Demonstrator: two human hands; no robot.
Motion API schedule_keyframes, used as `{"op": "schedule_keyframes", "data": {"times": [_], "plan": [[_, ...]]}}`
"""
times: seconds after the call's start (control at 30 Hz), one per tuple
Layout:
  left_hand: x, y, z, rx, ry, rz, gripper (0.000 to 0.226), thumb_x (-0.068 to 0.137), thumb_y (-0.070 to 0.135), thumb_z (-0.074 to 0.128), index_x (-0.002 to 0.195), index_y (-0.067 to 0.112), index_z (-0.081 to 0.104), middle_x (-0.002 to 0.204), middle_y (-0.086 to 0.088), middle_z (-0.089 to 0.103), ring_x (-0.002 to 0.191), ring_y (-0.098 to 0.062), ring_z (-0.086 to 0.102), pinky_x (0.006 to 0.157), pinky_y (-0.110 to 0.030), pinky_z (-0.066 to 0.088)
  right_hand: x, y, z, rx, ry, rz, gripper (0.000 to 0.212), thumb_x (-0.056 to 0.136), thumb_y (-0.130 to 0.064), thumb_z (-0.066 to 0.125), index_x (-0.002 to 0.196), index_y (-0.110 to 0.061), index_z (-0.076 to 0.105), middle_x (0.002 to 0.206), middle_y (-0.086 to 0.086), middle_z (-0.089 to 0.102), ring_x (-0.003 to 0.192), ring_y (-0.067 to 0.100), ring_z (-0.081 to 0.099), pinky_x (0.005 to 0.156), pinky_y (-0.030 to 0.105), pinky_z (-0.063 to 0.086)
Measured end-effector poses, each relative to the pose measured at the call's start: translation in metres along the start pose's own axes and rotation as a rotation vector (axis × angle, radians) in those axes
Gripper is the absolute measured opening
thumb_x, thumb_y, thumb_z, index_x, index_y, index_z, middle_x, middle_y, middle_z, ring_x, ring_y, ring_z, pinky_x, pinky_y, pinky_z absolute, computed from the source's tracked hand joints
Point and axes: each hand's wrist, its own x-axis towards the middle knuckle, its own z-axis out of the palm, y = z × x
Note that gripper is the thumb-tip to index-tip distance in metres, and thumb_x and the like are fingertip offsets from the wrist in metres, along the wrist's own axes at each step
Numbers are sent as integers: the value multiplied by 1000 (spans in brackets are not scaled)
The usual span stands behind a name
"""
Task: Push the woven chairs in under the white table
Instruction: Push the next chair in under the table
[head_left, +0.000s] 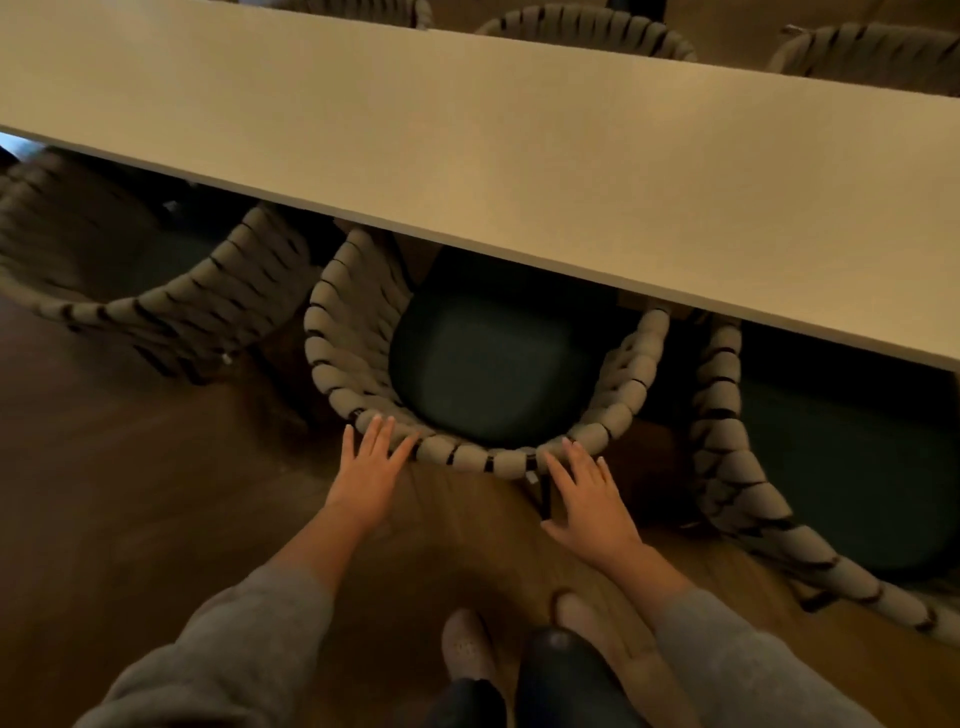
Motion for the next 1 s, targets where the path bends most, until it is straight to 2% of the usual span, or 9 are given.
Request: {"op": "schedule_keyframes", "data": {"times": [0.13, 0.27, 0.37, 0.43, 0.53, 0.67, 0.83, 1.0], "plan": [[41, -48, -8, 111, -80, 49, 71, 98, 15, 49, 156, 26, 9, 163, -9, 4, 150, -30, -8, 117, -58, -4, 37, -26, 3, -96, -102, 2, 86, 90, -37, 61, 155, -27, 4, 162, 4, 9, 150, 24, -2, 119, 45, -5], [84, -69, -22, 265, -221, 139, 64, 97, 22, 51, 154, 25, 21, 161, -5, 19, 150, -28, 6, 118, -60, -1, 71, -44, 1, -206, -234, 49, 70, 93, -26, 53, 153, -24, 18, 153, 4, 33, 146, 28, 18, 117, 58, -4], [111, -84, -25, 358, -300, 200, 56, 98, 21, 48, 151, 24, 29, 159, -7, 24, 150, -29, 9, 118, -58, -1, 92, -58, -3, -244, -322, 72, 63, 93, -23, 53, 149, -25, 25, 143, 6, 46, 134, 28, 40, 117, 58, 10], [125, -97, -21, 368, -262, 236, 54, 98, 20, 49, 149, 25, 34, 157, -9, 29, 149, -30, 13, 119, -57, 2, 104, -68, -5, -261, -349, 104, 57, 93, -21, 53, 146, -25, 30, 138, 7, 49, 127, 29, 46, 114, 57, 18], [128, -103, -12, 321, -189, 261, 45, 98, 19, 48, 142, 25, 45, 150, -8, 40, 146, -32, 20, 119, -58, 3, 110, -77, -10, -307, -388, 177, 49, 94, -20, 50, 142, -26, 39, 135, 5, 52, 125, 28, 48, 112, 55, 20], [127, -109, -9, 286, -155, 299, 42, 99, 22, 46, 141, 26, 47, 146, -8, 46, 144, -33, 26, 118, -59, 5, 116, -86, -6, -326, -412, 285, 38, 93, -25, 51, 131, -29, 51, 127, 1, 58, 120, 25, 51, 111, 53, 24], [116, -120, 1, 341, -210, 339, 44, 100, 24, 47, 143, 26, 43, 147, -9, 46, 141, -35, 30, 117, -61, 10, 107, -107, 3, -312, -417, 377, 36, 93, -26, 50, 129, -30, 53, 125, -1, 59, 121, 23, 51, 114, 54, 20], [98, -138, 11, 373, -187, 398, 44, 100, 23, 46, 144, 24, 42, 145, -11, 47, 139, -36, 34, 116, -61, 14, 91, -135, 14, -272, -392, 411, 35, 95, -27, 46, 129, -32, 54, 129, -2, 57, 124, 22, 48, 116, 53, 13]]}}
